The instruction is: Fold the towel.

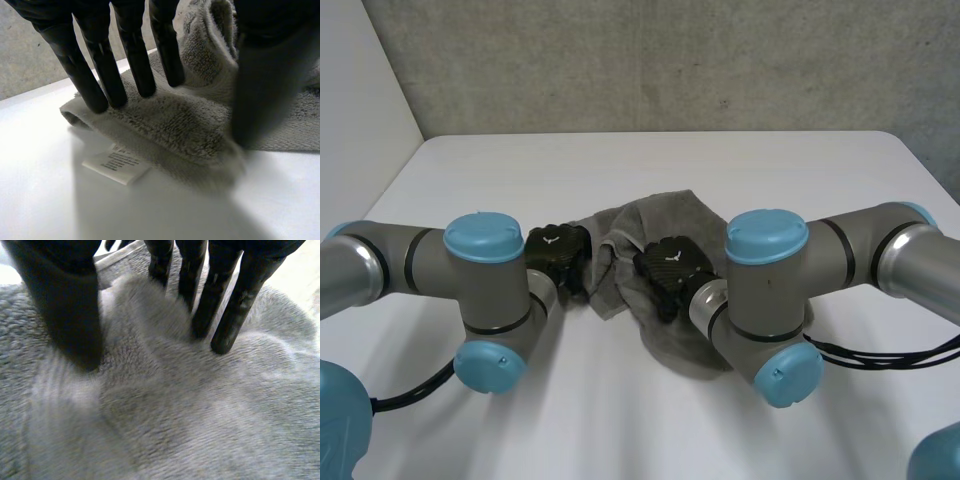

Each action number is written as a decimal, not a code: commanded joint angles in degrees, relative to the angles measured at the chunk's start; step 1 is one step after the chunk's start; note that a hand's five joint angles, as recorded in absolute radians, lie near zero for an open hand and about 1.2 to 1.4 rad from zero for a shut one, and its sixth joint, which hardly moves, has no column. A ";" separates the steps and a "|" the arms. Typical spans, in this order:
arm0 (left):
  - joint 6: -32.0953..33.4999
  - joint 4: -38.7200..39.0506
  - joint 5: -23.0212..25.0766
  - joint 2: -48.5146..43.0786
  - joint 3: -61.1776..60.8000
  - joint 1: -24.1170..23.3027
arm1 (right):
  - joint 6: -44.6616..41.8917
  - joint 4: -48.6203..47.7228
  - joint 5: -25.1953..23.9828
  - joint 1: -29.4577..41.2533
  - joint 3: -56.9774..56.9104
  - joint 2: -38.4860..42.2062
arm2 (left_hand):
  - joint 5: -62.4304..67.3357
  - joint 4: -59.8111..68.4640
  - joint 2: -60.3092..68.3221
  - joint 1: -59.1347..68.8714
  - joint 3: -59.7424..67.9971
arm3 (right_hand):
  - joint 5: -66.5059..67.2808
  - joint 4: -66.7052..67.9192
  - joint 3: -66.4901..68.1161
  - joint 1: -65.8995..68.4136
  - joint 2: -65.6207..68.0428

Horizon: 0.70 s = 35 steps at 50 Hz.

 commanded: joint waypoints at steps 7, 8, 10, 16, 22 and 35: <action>-0.34 1.49 -0.21 2.23 3.65 -0.32 | -9.40 -0.07 2.05 -1.11 0.42 -11.48 | 21.22 30.37 31.31 30.89 30.82 | 35.90 36.16 36.25 36.07 36.54; -0.08 2.55 -0.29 3.11 3.92 -0.23 | -10.98 -0.07 1.97 -2.07 0.51 -12.72 | 22.23 31.37 32.31 31.89 31.82 | 35.90 36.16 36.25 36.07 36.54; -0.07 3.78 -0.29 4.07 4.09 -0.05 | -12.30 -0.07 1.53 -3.56 0.51 -14.03 | 22.24 31.38 32.32 31.90 31.83 | 35.90 36.16 36.25 36.07 36.54; 0.10 6.42 -0.47 10.31 4.53 1.00 | -12.06 -2.00 -3.91 -7.79 0.42 -19.93 | 22.09 31.24 32.18 31.76 31.69 | 35.90 36.16 36.25 36.07 36.54; -0.34 6.07 -0.38 15.60 3.22 1.97 | -9.94 -1.48 -4.80 -7.97 1.74 -20.38 | 22.09 31.24 32.18 31.76 31.69 | 35.90 36.16 36.25 36.07 36.54; 0.28 5.81 0.32 21.75 -8.99 1.79 | 6.04 -0.60 -4.89 -4.03 17.46 -20.11 | 21.09 30.23 31.17 30.75 30.68 | -27.12 -26.85 -26.76 -26.95 -26.48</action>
